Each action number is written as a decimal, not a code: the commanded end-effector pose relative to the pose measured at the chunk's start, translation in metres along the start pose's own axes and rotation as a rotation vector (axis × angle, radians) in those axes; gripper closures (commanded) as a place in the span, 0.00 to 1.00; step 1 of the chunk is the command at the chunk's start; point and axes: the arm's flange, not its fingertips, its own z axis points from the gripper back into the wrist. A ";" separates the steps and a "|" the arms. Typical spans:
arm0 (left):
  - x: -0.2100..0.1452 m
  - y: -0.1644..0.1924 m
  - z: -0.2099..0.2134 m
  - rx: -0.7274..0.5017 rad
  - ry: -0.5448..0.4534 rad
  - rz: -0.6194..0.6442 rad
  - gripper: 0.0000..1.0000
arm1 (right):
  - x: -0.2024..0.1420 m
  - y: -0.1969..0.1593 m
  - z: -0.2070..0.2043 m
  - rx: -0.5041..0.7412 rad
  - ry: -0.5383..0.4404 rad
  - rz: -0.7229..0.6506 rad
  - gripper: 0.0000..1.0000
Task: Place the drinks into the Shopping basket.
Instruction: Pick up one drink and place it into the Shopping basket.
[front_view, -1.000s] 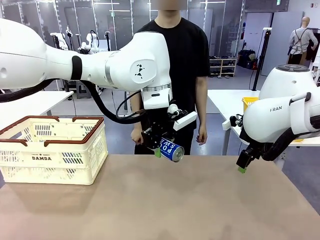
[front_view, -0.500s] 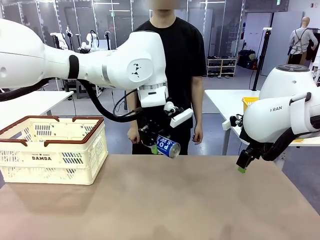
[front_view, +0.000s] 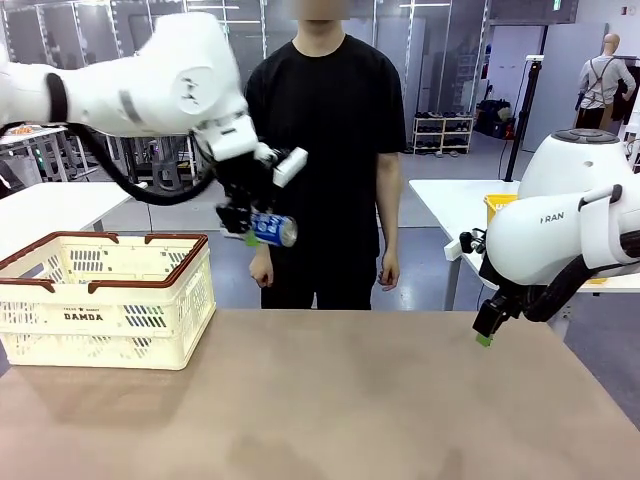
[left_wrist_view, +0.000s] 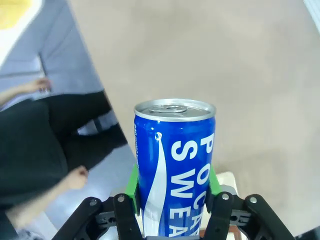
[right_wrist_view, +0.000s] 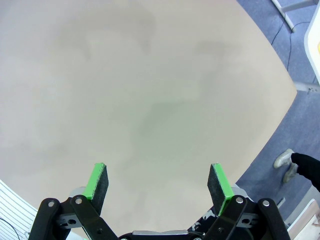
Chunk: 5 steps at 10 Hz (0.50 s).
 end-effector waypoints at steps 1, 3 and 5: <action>-0.048 -0.015 0.009 0.046 -0.006 0.145 0.43 | -0.001 -0.002 0.001 -0.006 0.008 0.006 0.00; -0.102 -0.018 0.019 0.066 -0.005 0.261 0.43 | -0.001 -0.002 0.001 -0.006 0.008 0.006 0.00; -0.147 -0.030 0.026 0.063 0.021 0.339 0.43 | -0.001 -0.002 0.001 -0.006 0.008 0.006 0.00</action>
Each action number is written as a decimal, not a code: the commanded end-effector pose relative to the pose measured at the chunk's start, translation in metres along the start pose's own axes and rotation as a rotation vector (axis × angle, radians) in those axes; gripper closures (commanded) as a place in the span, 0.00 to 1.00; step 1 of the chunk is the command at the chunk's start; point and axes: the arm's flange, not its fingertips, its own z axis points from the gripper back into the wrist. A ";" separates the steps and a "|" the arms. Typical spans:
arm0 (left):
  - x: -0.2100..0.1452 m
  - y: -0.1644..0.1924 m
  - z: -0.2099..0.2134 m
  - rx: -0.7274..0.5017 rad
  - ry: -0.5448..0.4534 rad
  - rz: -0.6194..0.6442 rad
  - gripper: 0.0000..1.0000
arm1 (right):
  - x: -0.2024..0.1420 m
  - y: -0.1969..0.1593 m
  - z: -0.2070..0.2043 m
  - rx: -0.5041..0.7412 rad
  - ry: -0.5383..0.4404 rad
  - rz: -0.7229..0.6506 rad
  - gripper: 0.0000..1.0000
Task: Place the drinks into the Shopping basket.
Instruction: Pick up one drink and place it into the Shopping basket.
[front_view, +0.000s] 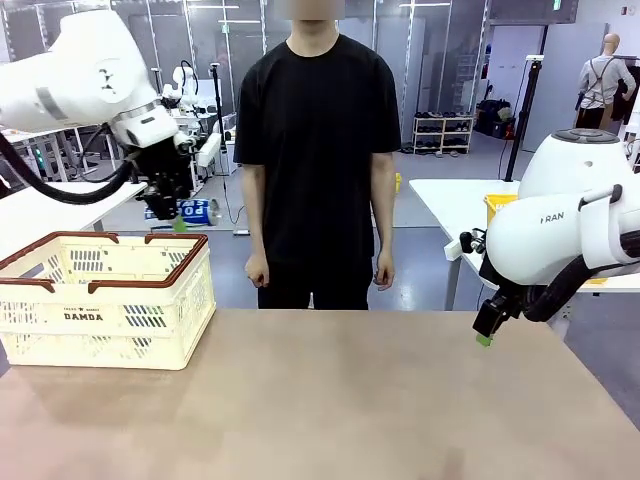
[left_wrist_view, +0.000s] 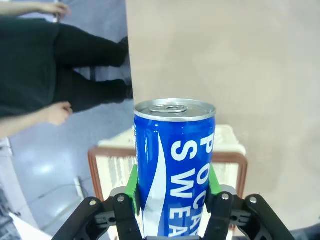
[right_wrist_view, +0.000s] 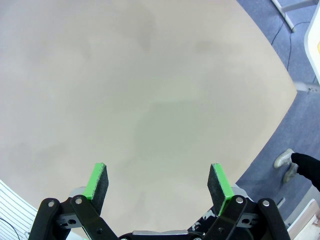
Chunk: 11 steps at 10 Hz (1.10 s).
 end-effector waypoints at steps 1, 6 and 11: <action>-0.027 -0.010 0.004 0.040 -0.016 0.075 0.43 | -0.001 -0.002 0.001 -0.006 0.007 0.006 0.00; -0.040 0.001 0.002 0.013 0.005 0.069 0.43 | -0.001 -0.002 0.001 -0.006 0.007 0.006 0.00; -0.047 0.007 -0.002 0.017 0.010 0.076 0.43 | -0.001 -0.002 0.001 -0.006 0.007 0.006 0.00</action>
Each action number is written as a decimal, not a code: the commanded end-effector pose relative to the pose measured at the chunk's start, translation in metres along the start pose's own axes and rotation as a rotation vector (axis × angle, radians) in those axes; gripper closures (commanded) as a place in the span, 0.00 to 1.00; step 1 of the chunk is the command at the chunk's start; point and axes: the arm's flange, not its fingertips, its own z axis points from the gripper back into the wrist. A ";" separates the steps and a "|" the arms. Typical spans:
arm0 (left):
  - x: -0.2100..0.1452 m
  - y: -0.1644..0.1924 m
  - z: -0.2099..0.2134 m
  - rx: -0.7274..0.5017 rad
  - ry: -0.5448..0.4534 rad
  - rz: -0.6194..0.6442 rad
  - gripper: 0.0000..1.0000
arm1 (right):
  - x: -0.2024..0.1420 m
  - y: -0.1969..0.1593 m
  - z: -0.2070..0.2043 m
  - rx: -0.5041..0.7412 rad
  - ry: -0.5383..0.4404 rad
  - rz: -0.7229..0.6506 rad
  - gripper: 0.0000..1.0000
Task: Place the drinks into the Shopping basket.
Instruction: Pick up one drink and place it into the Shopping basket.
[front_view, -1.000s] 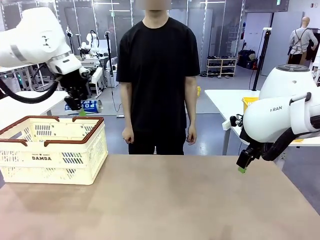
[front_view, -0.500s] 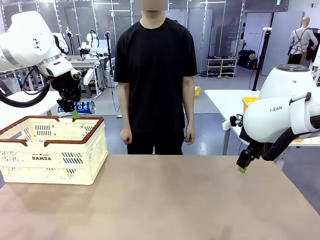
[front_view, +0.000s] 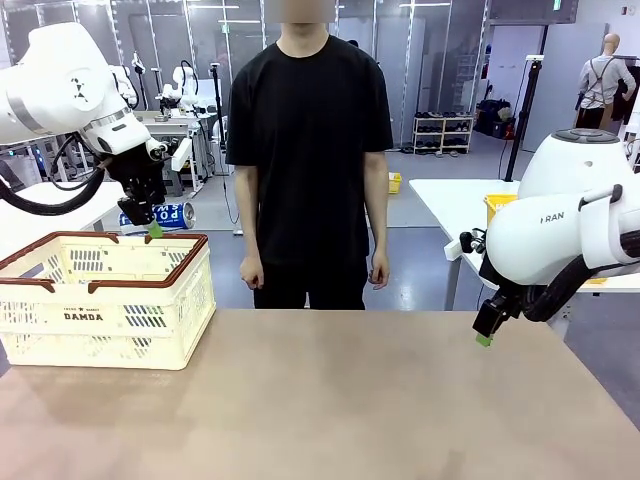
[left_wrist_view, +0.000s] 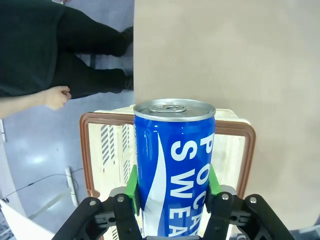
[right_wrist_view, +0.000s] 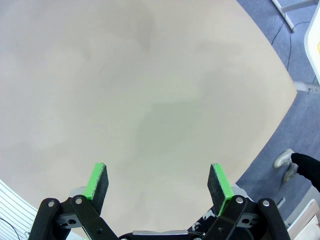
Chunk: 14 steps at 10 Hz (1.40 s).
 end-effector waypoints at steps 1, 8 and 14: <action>-0.018 0.017 0.005 0.010 0.041 0.036 0.43 | -0.001 -0.002 0.001 -0.006 0.007 0.006 0.00; -0.157 0.060 -0.027 0.049 0.078 0.242 0.43 | -0.001 -0.002 0.001 -0.006 0.007 0.006 0.00; -0.229 0.075 -0.077 0.088 0.070 0.197 0.43 | -0.001 -0.002 0.001 -0.006 0.007 0.006 0.00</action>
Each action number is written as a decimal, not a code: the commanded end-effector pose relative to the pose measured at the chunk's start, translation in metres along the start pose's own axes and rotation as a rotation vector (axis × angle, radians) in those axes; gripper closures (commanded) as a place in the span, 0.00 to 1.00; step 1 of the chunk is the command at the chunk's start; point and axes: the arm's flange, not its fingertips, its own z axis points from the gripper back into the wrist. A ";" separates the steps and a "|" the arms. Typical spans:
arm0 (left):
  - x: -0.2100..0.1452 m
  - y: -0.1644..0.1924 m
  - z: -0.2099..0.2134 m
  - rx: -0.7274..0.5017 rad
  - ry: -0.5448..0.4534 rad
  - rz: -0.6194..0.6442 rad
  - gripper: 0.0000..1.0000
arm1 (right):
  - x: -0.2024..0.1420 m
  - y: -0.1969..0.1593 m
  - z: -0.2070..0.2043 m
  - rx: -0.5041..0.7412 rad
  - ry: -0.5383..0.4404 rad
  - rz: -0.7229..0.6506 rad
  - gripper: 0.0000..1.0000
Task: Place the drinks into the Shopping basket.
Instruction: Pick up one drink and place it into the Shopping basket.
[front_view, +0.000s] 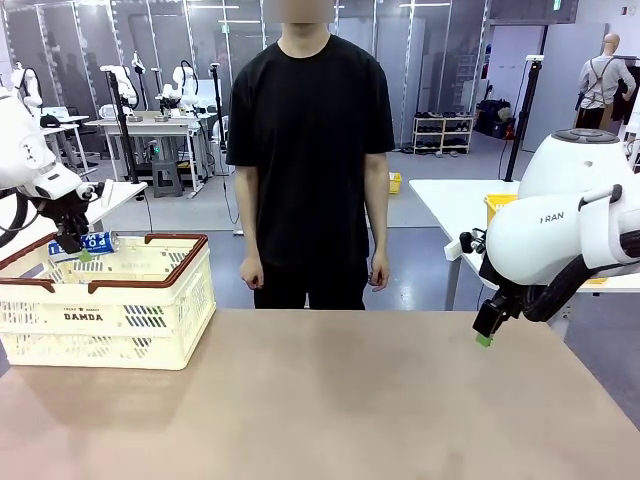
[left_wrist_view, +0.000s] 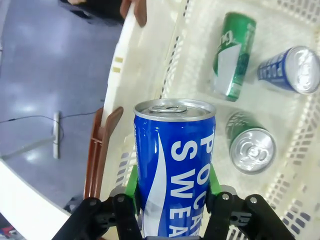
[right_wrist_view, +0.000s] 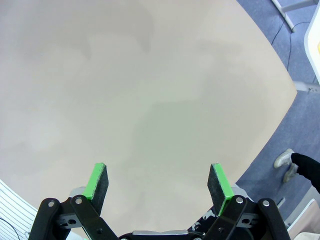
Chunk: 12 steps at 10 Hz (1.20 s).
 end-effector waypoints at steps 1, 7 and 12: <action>0.003 0.003 0.000 0.028 -0.027 -0.067 0.43 | -0.001 -0.002 0.001 -0.006 0.007 0.006 0.00; 0.001 -0.009 -0.041 -0.002 0.005 -0.169 0.43 | -0.001 -0.002 0.001 -0.006 0.007 0.006 0.00; -0.004 -0.008 -0.058 0.014 0.023 -0.199 0.43 | -0.001 -0.002 0.001 -0.006 0.007 0.006 0.00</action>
